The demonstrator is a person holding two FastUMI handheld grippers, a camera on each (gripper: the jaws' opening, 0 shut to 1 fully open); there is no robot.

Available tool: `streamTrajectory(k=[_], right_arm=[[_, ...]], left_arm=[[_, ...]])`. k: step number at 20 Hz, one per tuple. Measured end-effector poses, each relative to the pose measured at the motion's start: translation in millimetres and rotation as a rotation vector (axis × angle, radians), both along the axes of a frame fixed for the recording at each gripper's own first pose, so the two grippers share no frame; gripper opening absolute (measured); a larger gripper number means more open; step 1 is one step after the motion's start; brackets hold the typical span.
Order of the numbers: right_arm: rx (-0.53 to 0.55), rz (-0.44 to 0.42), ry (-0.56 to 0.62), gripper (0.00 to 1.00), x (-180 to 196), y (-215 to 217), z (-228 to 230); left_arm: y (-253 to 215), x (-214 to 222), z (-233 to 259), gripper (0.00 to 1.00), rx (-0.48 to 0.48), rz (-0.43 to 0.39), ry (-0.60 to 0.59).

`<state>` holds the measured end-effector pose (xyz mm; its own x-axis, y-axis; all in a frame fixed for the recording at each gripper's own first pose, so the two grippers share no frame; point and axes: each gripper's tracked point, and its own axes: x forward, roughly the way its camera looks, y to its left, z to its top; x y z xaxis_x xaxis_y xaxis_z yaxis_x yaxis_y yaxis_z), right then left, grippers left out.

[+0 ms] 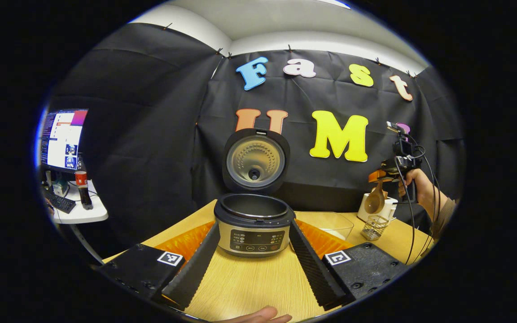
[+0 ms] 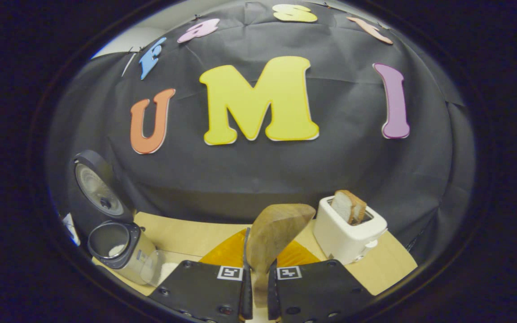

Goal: Close the left gripper, press the button to open the rice cooker; take a wooden spoon from the chopstick holder with the right hand, scoop a spoonful of rice and pour it into the rice cooker, then put the wooden spoon back into the chopstick holder.

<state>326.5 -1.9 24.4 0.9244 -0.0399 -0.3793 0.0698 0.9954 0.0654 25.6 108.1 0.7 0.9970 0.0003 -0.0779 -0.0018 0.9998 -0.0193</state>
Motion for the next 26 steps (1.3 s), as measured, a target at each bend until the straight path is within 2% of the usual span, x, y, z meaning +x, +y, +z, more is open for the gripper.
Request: streamTrajectory(k=[4,9,14,18,23,26], right_arm=[[-0.009,0.053,-0.015,0.12,12,62,-2],[-0.069,0.111,0.013,0.13,21,114,-49],[-0.237,0.105,0.080,0.15,28,122,-109],[-0.348,0.103,0.114,0.13,25,122,-132],[-0.400,0.079,0.153,0.13,19,119,-138],[-0.393,0.103,0.201,0.13,6,139,-152]], left_arm=[[11,-1,2,0.99,0.022,0.009,-0.004],[22,-2,2,0.99,0.030,0.024,0.007],[25,-4,-1,0.99,0.022,0.028,0.026],[12,-3,-4,0.99,0.026,-0.001,0.038],[3,-1,-9,0.99,0.047,-0.023,0.055],[2,0,-15,0.99,0.026,-0.033,0.081]])
